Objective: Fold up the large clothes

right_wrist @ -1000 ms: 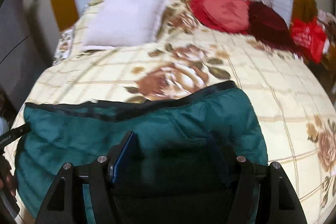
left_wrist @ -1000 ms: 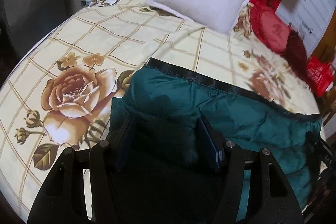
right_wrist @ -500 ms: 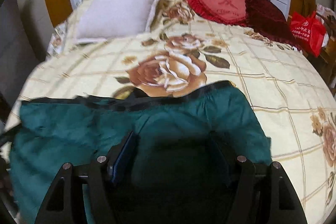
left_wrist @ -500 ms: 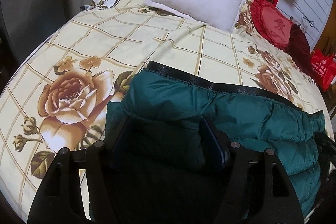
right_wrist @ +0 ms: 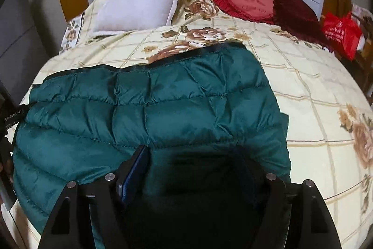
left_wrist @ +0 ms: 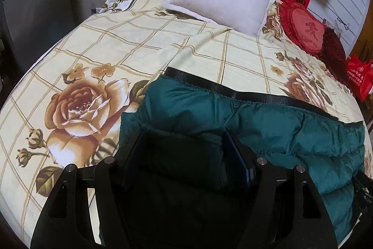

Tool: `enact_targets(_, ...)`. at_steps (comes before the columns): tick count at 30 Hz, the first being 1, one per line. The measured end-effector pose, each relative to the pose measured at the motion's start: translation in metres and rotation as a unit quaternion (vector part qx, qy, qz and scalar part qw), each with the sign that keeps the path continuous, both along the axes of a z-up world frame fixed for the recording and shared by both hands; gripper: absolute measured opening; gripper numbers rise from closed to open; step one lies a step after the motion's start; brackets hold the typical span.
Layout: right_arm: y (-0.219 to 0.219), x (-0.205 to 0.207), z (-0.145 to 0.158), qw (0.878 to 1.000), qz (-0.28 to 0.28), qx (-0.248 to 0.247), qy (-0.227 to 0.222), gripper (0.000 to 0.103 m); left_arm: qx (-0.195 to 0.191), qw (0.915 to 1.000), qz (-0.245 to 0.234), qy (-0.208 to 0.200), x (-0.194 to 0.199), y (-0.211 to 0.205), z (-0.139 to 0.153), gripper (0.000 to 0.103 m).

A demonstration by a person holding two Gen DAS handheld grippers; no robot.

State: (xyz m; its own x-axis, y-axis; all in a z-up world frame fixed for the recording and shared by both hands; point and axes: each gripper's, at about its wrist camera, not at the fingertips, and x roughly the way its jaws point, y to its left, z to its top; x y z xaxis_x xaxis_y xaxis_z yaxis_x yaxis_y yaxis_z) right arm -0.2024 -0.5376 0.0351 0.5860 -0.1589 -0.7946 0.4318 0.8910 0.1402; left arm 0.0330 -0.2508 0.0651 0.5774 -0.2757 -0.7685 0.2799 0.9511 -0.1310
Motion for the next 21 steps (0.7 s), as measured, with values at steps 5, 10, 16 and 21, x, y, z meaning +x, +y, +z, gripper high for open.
enact_targets(5,0.000,-0.027,0.020,0.999,-0.002,0.000,-0.032,0.085,-0.019,0.9998,0.001,-0.009,-0.015,0.019,0.016,0.069)
enact_targets(10,-0.004,-0.049,0.025,0.999,-0.005,0.028,-0.036,0.091,-0.028,0.9995,-0.006,-0.017,-0.034,0.037,0.029,0.069)
enact_targets(16,-0.010,-0.061,0.018,0.998,-0.017,0.043,-0.030,0.092,-0.035,0.9992,-0.019,-0.008,-0.055,0.052,0.031,0.069)
enact_targets(21,-0.023,-0.065,0.012,0.997,-0.027,0.060,-0.027,0.097,-0.086,0.9955,-0.033,0.025,-0.064,0.078,0.026,0.069)
